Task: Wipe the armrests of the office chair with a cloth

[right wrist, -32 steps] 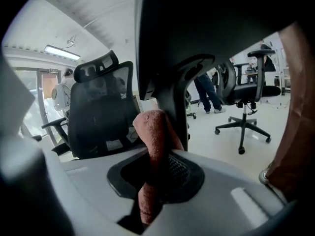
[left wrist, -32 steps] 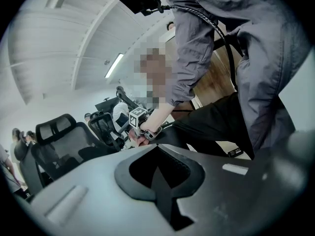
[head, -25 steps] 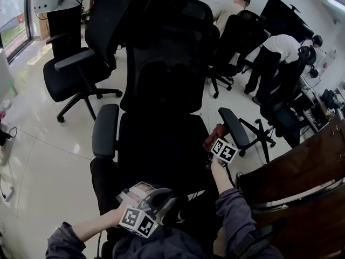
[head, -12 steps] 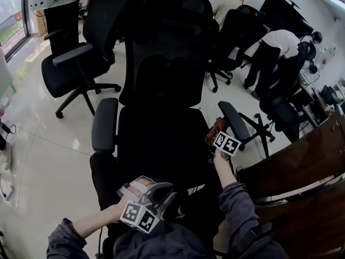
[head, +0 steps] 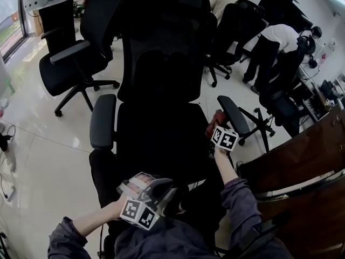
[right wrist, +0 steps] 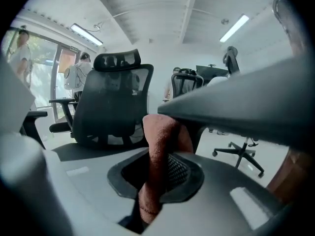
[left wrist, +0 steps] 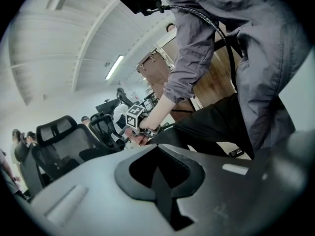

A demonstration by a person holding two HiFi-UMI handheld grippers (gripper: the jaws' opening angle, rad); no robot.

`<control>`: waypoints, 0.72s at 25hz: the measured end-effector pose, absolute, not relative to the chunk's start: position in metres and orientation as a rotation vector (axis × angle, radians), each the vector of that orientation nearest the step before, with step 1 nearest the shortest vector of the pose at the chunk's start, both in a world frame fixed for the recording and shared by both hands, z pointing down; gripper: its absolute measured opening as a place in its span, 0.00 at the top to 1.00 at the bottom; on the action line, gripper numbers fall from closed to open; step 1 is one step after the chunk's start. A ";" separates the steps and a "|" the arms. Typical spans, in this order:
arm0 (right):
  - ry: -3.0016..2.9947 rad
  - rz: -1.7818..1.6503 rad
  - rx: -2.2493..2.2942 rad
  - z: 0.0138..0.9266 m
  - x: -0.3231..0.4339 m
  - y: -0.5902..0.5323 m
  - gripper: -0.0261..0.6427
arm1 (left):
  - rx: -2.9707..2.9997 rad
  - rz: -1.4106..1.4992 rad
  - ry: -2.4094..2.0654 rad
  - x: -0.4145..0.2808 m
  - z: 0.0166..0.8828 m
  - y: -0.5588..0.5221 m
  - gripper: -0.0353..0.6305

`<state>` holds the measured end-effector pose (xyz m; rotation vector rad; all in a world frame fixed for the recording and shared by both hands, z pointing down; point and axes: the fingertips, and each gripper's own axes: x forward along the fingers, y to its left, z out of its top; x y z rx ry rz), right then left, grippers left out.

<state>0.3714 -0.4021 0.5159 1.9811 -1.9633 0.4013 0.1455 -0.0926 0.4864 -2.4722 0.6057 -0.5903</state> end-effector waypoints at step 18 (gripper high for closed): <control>-1.890 0.475 1.872 0.555 0.378 -0.402 0.89 | -2.479 -0.607 0.624 0.140 0.489 -0.098 0.92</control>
